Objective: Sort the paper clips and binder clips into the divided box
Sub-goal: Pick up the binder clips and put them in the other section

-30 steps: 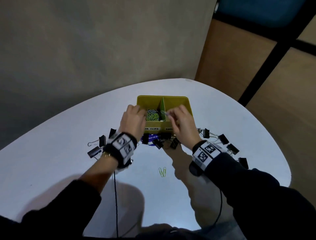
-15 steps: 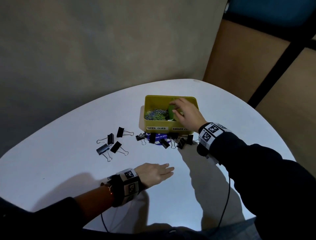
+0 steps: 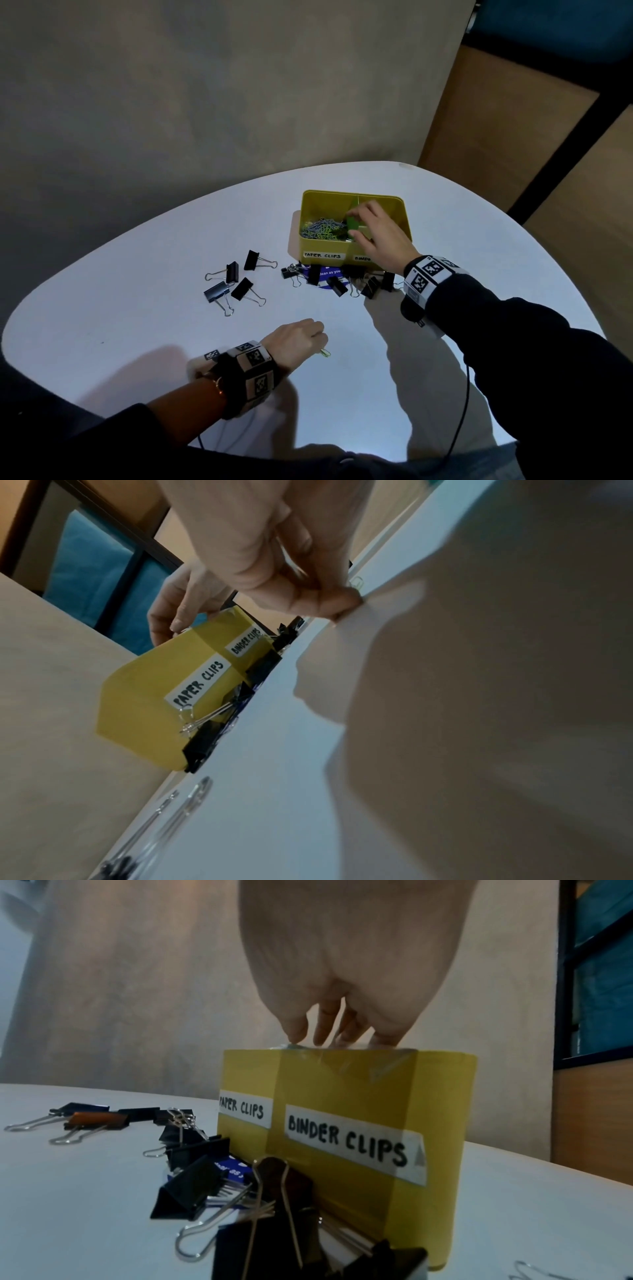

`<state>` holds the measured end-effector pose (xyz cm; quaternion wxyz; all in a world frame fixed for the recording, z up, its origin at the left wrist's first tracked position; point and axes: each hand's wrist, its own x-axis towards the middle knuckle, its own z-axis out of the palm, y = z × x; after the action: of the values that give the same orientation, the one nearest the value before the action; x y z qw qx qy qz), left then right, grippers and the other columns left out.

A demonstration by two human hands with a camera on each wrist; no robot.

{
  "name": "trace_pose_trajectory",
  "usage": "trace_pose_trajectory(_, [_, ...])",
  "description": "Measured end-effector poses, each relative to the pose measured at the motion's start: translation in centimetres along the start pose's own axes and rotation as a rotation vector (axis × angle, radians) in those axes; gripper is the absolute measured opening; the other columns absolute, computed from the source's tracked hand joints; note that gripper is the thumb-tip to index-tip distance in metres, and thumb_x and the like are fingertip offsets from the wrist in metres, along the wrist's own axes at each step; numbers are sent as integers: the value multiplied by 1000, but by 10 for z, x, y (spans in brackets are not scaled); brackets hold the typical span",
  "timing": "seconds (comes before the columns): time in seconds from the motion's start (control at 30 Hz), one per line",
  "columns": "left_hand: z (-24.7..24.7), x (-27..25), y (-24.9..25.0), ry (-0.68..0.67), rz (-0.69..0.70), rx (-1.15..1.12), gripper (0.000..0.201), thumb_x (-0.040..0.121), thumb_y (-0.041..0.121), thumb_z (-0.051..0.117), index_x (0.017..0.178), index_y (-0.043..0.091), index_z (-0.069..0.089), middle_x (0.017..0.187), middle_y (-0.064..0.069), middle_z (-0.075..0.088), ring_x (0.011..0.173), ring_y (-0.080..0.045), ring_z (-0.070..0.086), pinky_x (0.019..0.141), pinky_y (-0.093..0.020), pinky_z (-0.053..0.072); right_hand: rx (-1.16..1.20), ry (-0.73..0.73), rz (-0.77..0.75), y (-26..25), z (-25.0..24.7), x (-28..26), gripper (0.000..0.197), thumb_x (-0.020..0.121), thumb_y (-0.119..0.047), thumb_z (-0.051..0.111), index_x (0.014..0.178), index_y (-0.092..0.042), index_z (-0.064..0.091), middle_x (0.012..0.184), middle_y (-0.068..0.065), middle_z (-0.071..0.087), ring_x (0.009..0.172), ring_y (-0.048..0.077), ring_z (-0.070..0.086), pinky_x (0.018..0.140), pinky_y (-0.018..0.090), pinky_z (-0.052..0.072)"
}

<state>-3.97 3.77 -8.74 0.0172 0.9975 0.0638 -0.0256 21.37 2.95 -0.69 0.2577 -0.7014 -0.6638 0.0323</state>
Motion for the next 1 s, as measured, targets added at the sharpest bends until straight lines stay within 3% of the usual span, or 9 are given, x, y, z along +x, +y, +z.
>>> trace_pose_trajectory(0.13, [3,2,6,-14,-40,52,19,65,22,76,63,19,58,64,5,56,53,-11,57,28,-18,34,19,91,37,-6,-4,-6,36,94,-28,53,128,-14,48,128,6,42,107,14,52,81,25,51])
trace_pose_trajectory(0.23, [9,4,4,41,-44,101,26,58,17,80,66,17,55,64,3,54,52,-12,54,31,-21,33,-89,304,10,-8,-7,-27,20,89,-17,56,108,-10,58,110,8,51,97,17,51,69,22,45])
trace_pose_trajectory(0.3, [8,4,5,99,-24,146,25,65,12,66,73,15,43,62,3,54,52,-12,53,32,-21,31,-194,168,-157,-4,3,-45,15,84,-16,58,99,-13,60,101,4,54,89,18,53,59,28,49])
trace_pose_trajectory(0.43, [7,5,4,214,12,246,16,66,1,38,73,16,38,59,3,53,49,-12,52,29,-21,27,-327,-316,-255,17,22,-77,39,91,-33,43,126,-27,56,134,3,51,115,22,51,81,39,52])
trace_pose_trajectory(0.53, [6,5,1,202,12,273,26,64,-2,36,60,15,56,57,2,54,48,-13,53,29,-20,26,-263,-367,-230,28,16,-100,41,95,-31,39,133,-24,51,144,4,45,126,22,47,93,41,49])
trace_pose_trajectory(0.63, [-3,4,-2,172,26,283,18,57,-1,51,57,16,57,57,1,55,47,-14,54,28,-20,29,-194,-379,-273,37,10,-124,43,96,-21,42,138,-19,47,151,2,36,134,16,40,106,27,39])
trace_pose_trajectory(0.77, [-32,7,-20,233,-119,70,50,32,-16,73,69,13,57,66,-3,58,52,-19,58,33,-21,41,46,-315,-48,42,4,-140,58,98,-19,38,152,-25,18,160,-10,11,142,6,26,106,19,33])
trace_pose_trajectory(0.9, [-96,36,-43,519,-376,-171,14,83,-8,64,87,4,58,82,-9,59,67,-22,56,56,-29,50,55,24,199,53,1,-143,52,96,-15,41,147,-24,32,155,4,22,139,17,32,108,35,38])
trace_pose_trajectory(1.0, [-129,70,-68,580,-510,-128,7,94,7,54,97,3,59,96,-11,59,83,-22,55,70,-29,45,-179,-101,405,47,7,-145,64,89,-49,19,142,-19,38,151,9,29,136,27,36,107,50,35])
